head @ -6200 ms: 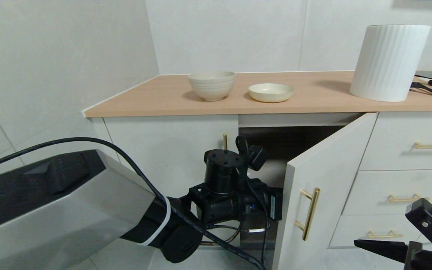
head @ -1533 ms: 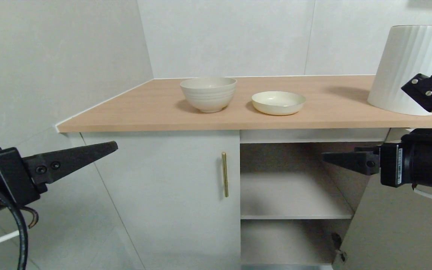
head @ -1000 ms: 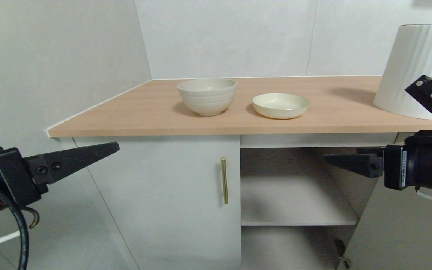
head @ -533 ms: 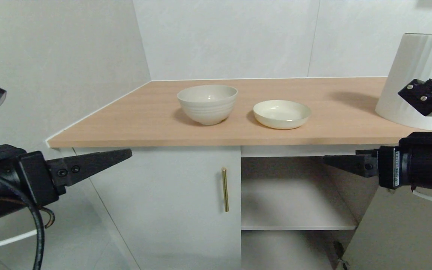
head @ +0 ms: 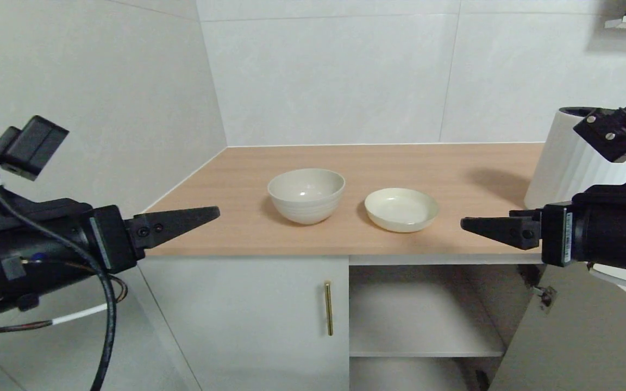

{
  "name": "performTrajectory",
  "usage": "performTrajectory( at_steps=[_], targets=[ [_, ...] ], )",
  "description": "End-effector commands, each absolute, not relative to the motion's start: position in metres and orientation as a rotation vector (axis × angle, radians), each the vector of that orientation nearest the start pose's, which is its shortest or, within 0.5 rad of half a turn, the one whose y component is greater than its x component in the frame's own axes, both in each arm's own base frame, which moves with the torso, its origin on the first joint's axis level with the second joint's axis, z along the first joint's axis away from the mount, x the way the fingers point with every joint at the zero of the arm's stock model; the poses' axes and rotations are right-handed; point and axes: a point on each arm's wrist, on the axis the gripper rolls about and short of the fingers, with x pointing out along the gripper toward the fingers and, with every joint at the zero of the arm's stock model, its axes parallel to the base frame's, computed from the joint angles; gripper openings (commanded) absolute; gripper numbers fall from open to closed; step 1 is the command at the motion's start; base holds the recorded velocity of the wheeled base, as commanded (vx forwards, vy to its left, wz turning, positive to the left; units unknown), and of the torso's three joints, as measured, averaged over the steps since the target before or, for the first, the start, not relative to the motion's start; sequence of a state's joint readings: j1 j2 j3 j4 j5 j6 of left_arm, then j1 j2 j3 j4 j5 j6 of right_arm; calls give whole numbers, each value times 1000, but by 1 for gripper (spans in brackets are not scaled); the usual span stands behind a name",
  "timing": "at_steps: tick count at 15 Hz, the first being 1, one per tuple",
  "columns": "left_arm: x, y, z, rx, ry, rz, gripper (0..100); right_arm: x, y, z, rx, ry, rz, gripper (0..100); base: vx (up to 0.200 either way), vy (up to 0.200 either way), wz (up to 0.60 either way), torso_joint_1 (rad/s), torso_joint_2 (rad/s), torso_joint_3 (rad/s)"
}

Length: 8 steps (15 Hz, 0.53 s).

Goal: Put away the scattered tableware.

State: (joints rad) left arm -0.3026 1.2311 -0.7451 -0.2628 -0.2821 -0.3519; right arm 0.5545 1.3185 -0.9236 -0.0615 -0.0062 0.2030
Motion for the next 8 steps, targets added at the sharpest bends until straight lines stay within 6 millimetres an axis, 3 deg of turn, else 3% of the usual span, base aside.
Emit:
performTrajectory(
  at_steps=[1, 4, 8],
  targets=[
    [200, -66, 238, -355, 380, -511, 100, 189, 115, 254, 98, 395, 503, 100, 0, 0, 0, 183, -461, -290],
    [230, -74, 246, -424, 411, -490, 100, 207, 119, 245, 75, 401, 498, 100, 0, 0, 0, 190, -447, -264],
    [258, -75, 263, -427, 509, -435, 100, 239, 129, 241, 86, 380, 459, 100, 0, 0, 0, 45, -102, -60]
  ],
)
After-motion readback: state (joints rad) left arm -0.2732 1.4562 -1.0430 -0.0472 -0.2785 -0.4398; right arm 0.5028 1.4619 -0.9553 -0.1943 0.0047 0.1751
